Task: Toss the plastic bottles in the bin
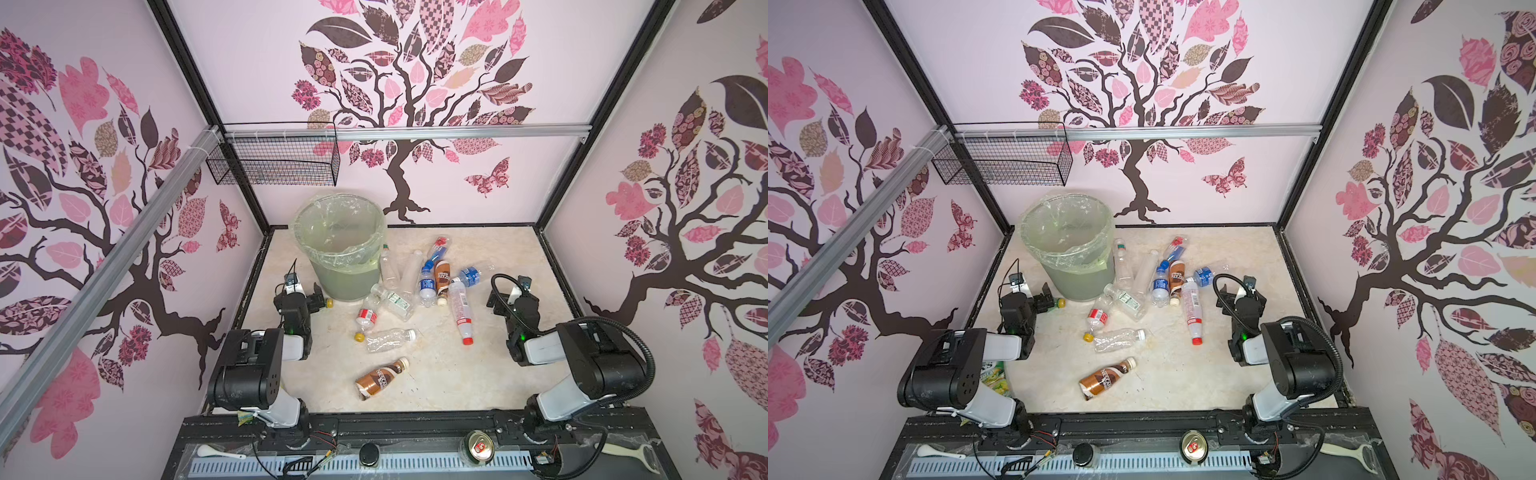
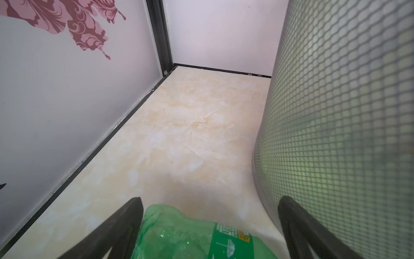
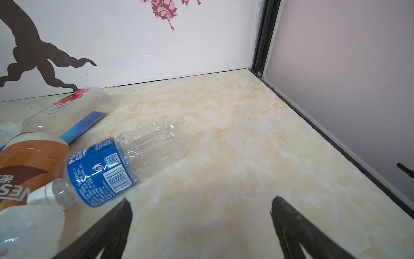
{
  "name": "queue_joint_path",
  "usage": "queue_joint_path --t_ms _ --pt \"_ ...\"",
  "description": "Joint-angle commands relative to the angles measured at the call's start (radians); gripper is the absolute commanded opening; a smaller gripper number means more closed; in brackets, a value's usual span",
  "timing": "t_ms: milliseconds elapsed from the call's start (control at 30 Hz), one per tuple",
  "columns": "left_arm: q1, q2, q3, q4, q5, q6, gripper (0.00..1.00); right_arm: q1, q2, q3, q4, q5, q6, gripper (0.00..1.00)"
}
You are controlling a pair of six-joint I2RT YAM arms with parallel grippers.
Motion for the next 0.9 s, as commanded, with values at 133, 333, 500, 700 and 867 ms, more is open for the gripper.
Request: queue_joint_path --t_ms 133,333,500,700,867 --pt "-0.002 0.0 -0.006 0.015 0.004 -0.002 0.98 -0.002 -0.015 0.007 0.021 0.0 0.004 1.0" --pt "-0.002 0.0 -0.006 0.015 0.004 -0.002 0.98 -0.002 -0.015 0.006 0.022 0.0 0.004 0.99" --pt "-0.002 -0.001 -0.005 0.012 0.004 -0.005 0.98 -0.003 -0.015 0.005 0.022 0.001 0.004 1.0" --pt "-0.001 0.001 -0.005 0.015 0.007 -0.005 0.98 -0.002 -0.015 0.005 0.022 0.0 0.004 0.99" --pt "0.003 0.0 -0.004 0.011 0.014 -0.003 0.98 -0.003 -0.014 0.012 0.015 -0.002 0.008 1.0"
